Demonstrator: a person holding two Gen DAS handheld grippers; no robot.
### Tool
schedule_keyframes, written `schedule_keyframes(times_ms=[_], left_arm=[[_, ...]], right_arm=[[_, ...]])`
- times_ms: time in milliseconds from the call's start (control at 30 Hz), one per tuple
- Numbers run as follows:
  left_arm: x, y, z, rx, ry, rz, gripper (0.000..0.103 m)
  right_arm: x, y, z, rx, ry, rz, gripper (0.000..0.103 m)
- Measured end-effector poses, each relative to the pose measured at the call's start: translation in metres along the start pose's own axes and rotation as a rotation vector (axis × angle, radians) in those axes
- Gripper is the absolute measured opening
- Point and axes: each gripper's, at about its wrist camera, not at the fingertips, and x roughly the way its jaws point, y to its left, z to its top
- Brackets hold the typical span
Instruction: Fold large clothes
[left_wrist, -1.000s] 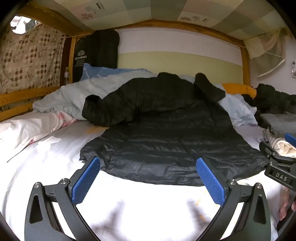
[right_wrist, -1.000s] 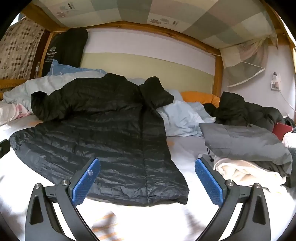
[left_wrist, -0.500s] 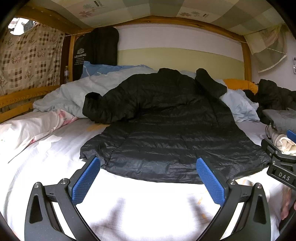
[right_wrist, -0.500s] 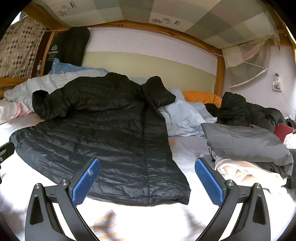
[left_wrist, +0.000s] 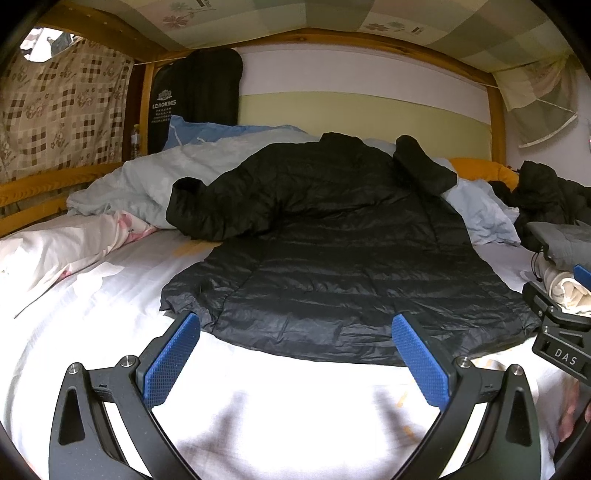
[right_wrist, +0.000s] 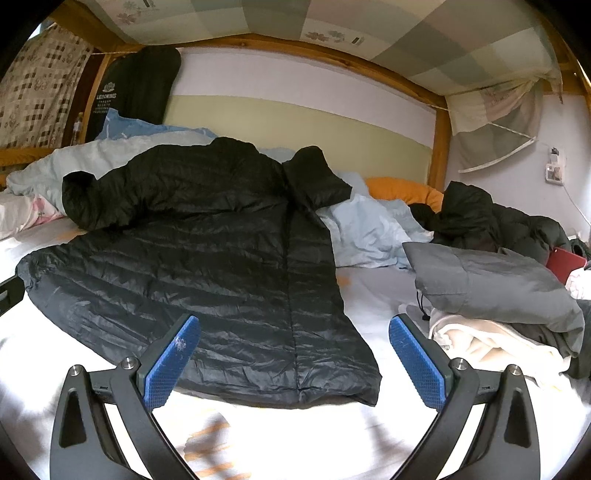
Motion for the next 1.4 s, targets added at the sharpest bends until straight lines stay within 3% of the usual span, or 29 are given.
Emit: schedule_keyframes(times_ms=[533,900,1400], left_arm=[[-0.003,-0.001,0.000,0.011,-0.014,0.007,0.103],[0.001,0.002,-0.002,0.002,0.002,0.015,0.103],[0.006,0.003,-0.001,0.005,0.037,0.017,0.103]], right_arm=[[0.003,-0.001,-0.001,0.001,0.016,-0.001,0.103],[-0.002,-0.004,-0.001,0.017,-0.002,-0.014,0.103],[0.007,-0.009,0.000,0.031,0.043,-0.002,0.103]])
